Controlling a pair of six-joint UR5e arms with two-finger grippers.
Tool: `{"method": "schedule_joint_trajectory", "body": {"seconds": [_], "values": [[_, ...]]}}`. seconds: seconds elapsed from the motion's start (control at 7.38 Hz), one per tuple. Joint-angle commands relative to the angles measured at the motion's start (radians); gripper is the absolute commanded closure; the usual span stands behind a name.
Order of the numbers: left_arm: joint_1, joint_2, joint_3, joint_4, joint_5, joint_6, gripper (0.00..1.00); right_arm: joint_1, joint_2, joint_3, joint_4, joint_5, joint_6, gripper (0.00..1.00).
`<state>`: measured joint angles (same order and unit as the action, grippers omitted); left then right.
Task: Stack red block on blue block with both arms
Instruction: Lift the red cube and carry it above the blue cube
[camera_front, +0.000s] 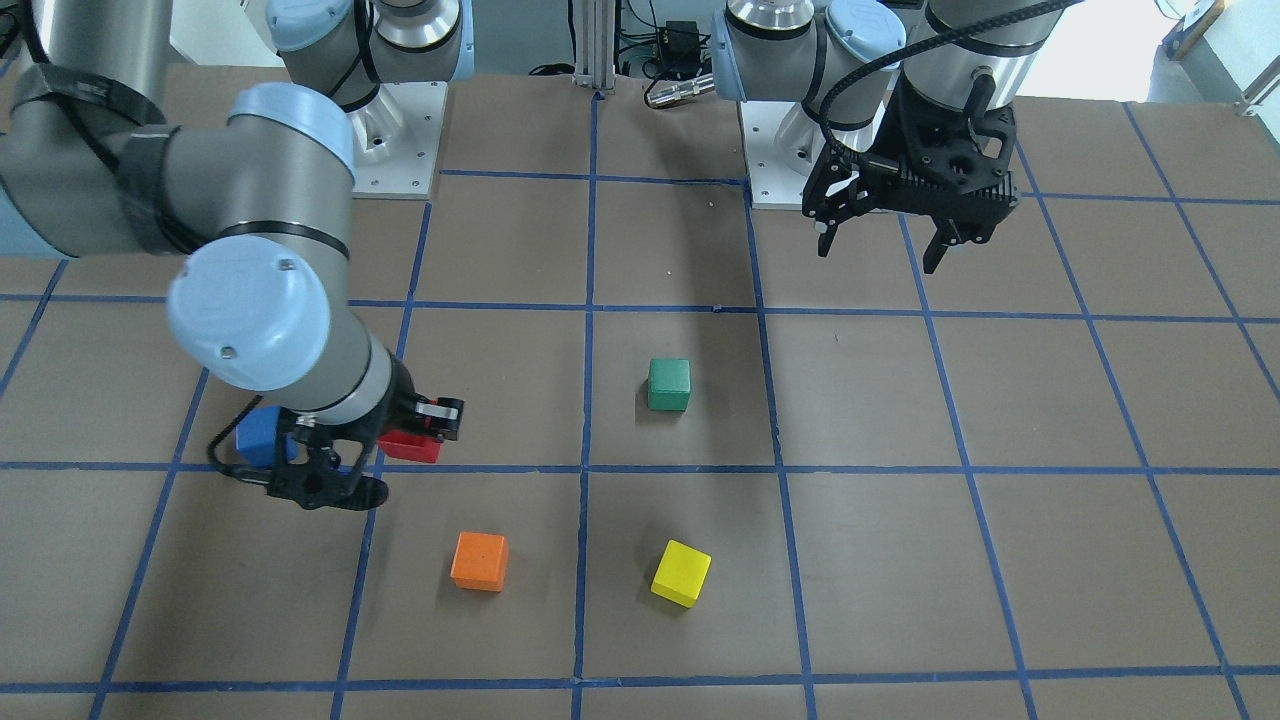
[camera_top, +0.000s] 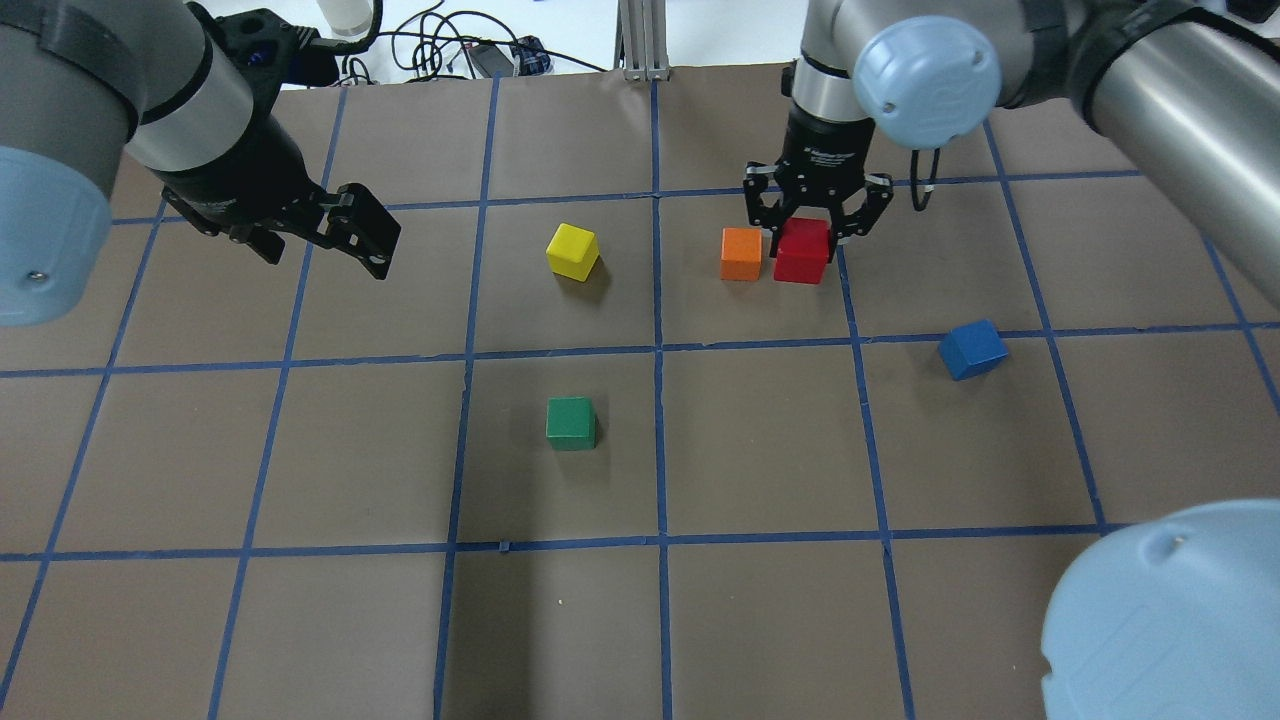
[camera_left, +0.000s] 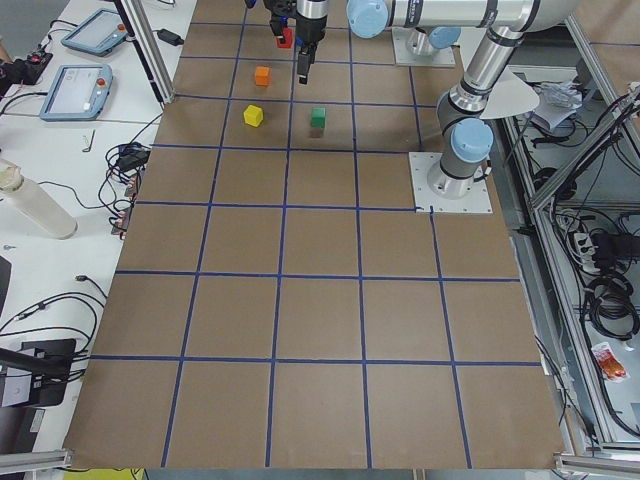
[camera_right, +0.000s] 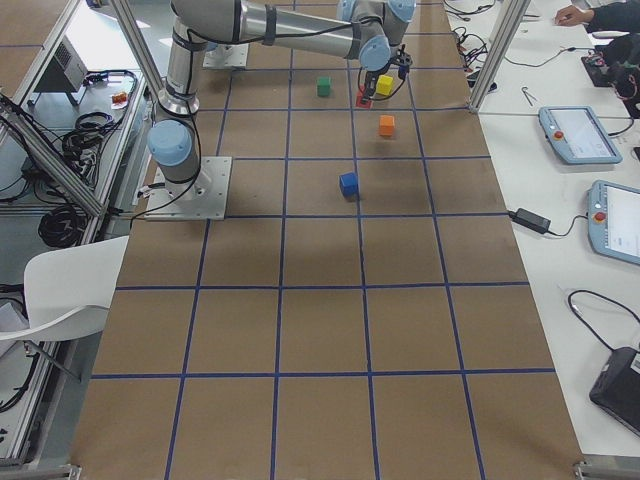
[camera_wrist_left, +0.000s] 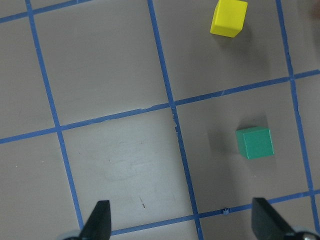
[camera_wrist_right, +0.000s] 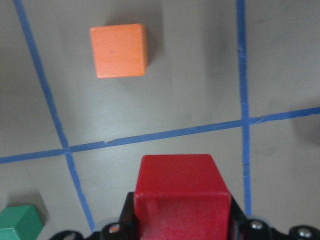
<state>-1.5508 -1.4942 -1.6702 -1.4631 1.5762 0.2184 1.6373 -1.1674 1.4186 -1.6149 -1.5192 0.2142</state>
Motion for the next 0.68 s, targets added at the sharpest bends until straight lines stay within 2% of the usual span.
{"method": "schedule_joint_trajectory", "body": {"seconds": [0.0,0.27,0.54], "values": [[0.0,-0.001,0.001,0.001,-0.001,-0.001,0.0,-0.115,-0.047,0.067,0.02,-0.059,-0.189,1.0],[0.0,-0.003,0.001,0.001,-0.002,-0.002,0.0,-0.219,-0.106,0.167,-0.015,-0.071,-0.409,1.0],[0.0,-0.003,0.001,0.001,-0.002,-0.002,0.0,-0.267,-0.132,0.262,-0.147,-0.081,-0.582,1.0]]}}
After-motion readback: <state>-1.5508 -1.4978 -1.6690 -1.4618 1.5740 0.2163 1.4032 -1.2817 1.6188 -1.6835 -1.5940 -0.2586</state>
